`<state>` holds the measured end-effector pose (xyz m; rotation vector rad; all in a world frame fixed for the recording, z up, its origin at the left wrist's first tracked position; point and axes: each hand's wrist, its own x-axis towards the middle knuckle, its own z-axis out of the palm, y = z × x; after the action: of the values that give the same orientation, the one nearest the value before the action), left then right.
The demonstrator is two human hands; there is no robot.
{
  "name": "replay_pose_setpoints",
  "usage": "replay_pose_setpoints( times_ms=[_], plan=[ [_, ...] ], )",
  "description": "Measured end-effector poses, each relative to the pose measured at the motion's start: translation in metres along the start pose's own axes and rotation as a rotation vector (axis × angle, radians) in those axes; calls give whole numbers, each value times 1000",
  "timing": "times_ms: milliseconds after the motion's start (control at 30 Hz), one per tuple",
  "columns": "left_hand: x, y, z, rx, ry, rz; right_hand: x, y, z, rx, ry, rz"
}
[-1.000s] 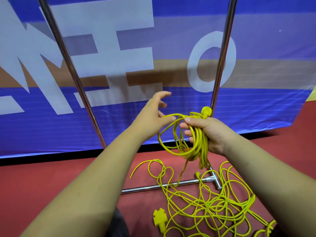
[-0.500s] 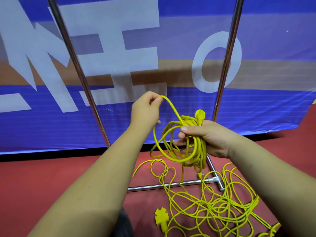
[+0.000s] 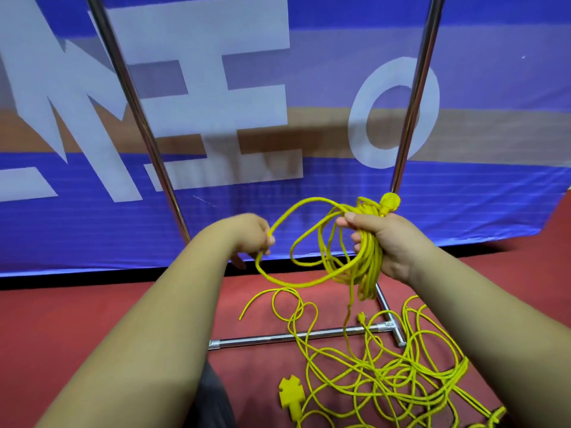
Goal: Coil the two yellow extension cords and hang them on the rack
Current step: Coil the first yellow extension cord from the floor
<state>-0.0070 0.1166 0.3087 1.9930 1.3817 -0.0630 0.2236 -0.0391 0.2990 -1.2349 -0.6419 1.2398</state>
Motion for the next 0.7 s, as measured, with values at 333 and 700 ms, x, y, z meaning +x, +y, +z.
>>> replay_pose_setpoints(
  times_ms=[333, 700],
  plan=[
    [17, 31, 40, 14, 154, 425, 3, -7, -2, 83, -116, 3],
    [22, 39, 25, -165, 353, 398, 3, -10, -2, 256, -98, 99]
  ],
)
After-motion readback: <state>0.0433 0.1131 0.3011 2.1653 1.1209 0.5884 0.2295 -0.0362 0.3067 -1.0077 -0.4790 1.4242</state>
